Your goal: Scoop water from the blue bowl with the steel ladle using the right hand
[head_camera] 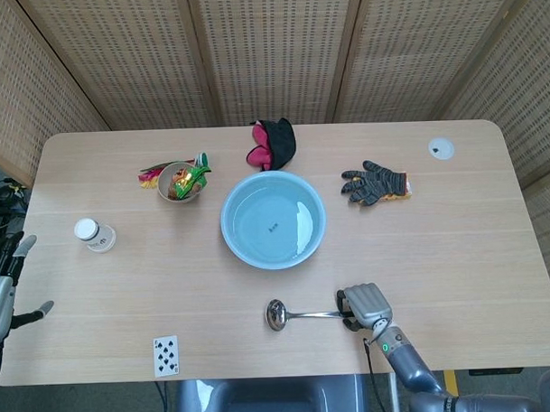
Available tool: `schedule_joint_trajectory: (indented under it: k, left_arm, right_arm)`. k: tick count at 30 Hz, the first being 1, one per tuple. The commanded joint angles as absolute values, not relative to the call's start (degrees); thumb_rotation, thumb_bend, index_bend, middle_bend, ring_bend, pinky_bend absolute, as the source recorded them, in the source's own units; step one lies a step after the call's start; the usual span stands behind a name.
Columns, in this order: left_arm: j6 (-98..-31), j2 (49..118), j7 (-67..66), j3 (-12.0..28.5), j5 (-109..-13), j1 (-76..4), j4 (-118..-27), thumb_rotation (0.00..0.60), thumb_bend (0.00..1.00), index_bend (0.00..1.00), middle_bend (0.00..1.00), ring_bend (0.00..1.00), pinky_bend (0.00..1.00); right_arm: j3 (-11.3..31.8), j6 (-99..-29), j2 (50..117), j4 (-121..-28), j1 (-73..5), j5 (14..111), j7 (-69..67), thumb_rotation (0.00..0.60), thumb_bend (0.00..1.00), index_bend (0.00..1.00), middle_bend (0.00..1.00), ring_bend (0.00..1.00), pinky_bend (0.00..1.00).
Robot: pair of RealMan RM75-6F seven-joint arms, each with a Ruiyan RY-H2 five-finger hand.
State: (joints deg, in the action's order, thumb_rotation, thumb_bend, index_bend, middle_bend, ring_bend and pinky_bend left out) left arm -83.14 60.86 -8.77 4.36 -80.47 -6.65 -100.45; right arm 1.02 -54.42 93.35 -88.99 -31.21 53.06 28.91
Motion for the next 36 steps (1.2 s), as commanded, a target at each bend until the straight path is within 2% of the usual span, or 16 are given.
schedule_joint_trajectory:
  k: [1, 4, 9, 15, 24, 36]
  left_arm:
    - [-83.07, 60.89, -8.83, 4.34, -80.46, -6.69, -100.45, 0.6, 0.0, 0.0, 0.0, 0.0, 0.0]
    - [-83.09, 60.94, -8.92, 4.31, -80.45, -6.68, -100.47, 0.6, 0.0, 0.0, 0.0, 0.0, 0.0]
    - [-83.13, 61.0, -9.1, 4.26, -80.47, -6.68, -100.48, 0.6, 0.0, 0.0, 0.0, 0.0, 0.0]
    - [-82.95, 61.06, -9.22, 4.24, -80.35, -6.76, -100.42, 0.6, 0.0, 0.0, 0.0, 0.0, 0.0]
    - [-82.72, 61.02, -9.19, 4.08, -80.45, -6.85, -100.43, 0.6, 0.0, 0.0, 0.0, 0.0, 0.0]
    - [-82.99, 60.66, -8.54, 4.0, -80.8, -6.71, -100.79, 0.6, 0.0, 0.0, 0.0, 0.0, 0.0]
  right_arm:
    - [0.94, -54.34, 93.41, -88.79, -31.28, 52.85, 29.01, 0.6, 0.53, 0.51, 1.0, 0.96, 1.0]
    - [0.89, -54.37, 93.52, -88.71, -31.35, 52.7, 29.11, 0.6, 0.56, 0.54, 1.0, 0.96, 1.0]
    - [1.05, -54.67, 93.67, -88.56, -31.32, 52.79, 28.74, 0.6, 0.69, 0.67, 1.0, 0.96, 1.0]
    - [1.68, -55.02, 92.73, -89.43, -31.18, 52.55, 27.77, 0.6, 0.8, 0.75, 1.0, 0.96, 1.0]
    - [2.46, -56.33, 88.19, -94.82, -30.9, 52.71, 26.99, 0.6, 0.83, 0.76, 1.0, 0.97, 1.0]
    - [2.83, -57.68, 78.44, -104.7, -29.97, 55.22, 24.23, 0.6, 0.84, 0.77, 1.0, 0.97, 1.0]
